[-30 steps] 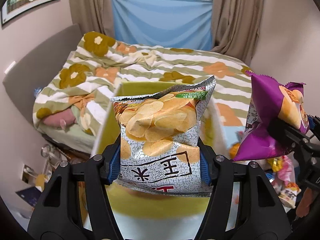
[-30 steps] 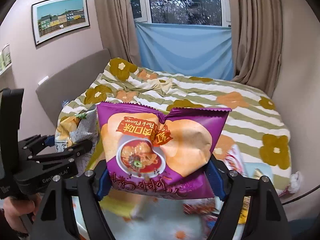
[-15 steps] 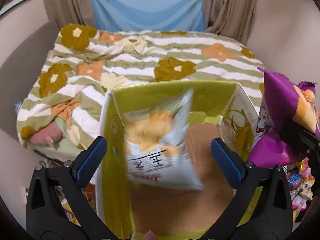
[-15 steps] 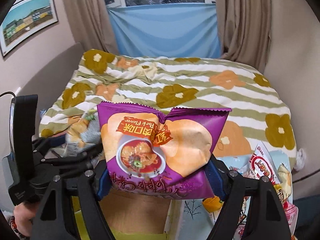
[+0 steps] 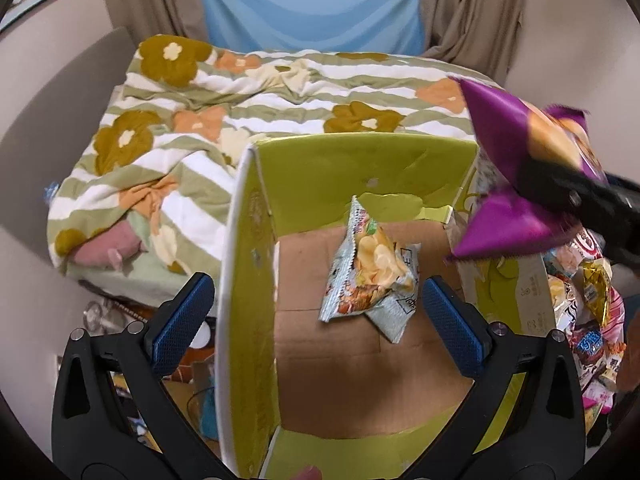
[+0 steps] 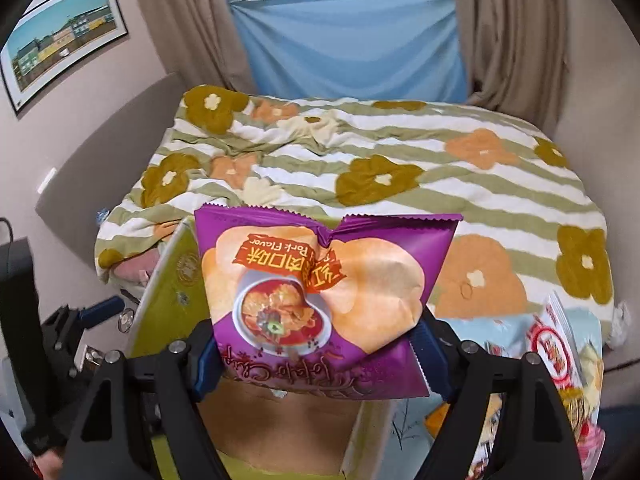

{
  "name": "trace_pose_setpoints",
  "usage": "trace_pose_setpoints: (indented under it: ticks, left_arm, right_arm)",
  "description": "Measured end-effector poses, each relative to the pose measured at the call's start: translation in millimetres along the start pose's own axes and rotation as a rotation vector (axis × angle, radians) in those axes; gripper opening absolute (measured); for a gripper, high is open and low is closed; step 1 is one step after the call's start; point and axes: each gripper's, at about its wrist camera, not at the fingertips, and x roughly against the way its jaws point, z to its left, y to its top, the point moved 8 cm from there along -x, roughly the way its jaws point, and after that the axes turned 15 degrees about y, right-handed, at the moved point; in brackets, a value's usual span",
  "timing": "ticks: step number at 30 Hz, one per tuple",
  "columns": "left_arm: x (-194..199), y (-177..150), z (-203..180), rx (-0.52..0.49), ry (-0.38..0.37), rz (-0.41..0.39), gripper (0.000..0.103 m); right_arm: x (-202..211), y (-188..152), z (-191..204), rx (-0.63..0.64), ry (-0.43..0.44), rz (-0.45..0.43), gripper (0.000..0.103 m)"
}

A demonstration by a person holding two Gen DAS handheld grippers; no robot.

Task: Organize snacks
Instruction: 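Carry the white chip bag into the box and open the left tool, then lower the purple chip bag into the box and open the right tool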

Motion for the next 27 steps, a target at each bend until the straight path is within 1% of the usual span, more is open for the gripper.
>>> trace_pose_setpoints:
  ticks: [4, 8, 10, 11, 12, 15, 20, 27]
  left_arm:
    - [-0.4, -4.0, 7.7, 0.021, 0.027, 0.017, 0.103]
    - [-7.0, -9.0, 15.4, 0.051, 0.032, 0.043, 0.103]
    - [-9.8, -12.4, 18.1, 0.057, 0.043, 0.051, 0.103]
    - [-10.9, -14.3, 19.6, 0.060, 0.048, 0.054, 0.103]
    - [-11.7, -16.3, 20.7, 0.061, 0.051, 0.057, 0.103]
    - [-13.3, -21.5, 23.5, 0.064, 0.058, 0.067, 0.103]
    - [-13.0, -26.2, 28.4, 0.066, 0.066, 0.074, 0.103]
    - [11.1, -15.2, 36.3, 0.066, 0.072, 0.024, 0.103]
  right_arm:
    - [-16.5, 10.2, 9.7, 0.025, 0.032, 0.018, 0.077]
    - [-34.6, 13.9, 11.8, 0.048, 0.025, 0.043, 0.078]
    - [-44.5, 13.4, 8.6, 0.040, 0.023, 0.049, 0.085]
    - [-46.2, 12.8, 6.3, 0.032, 0.021, 0.040, 0.096]
    - [-46.9, 12.1, 3.4, 0.023, 0.019, 0.022, 0.103]
    - [-46.7, 7.0, -1.6, 0.012, 0.013, 0.010, 0.103]
    - [-45.0, 1.4, -2.6, -0.010, 0.026, 0.032, 0.103]
    - [-21.8, 5.9, 11.8, 0.007, 0.033, 0.009, 0.103]
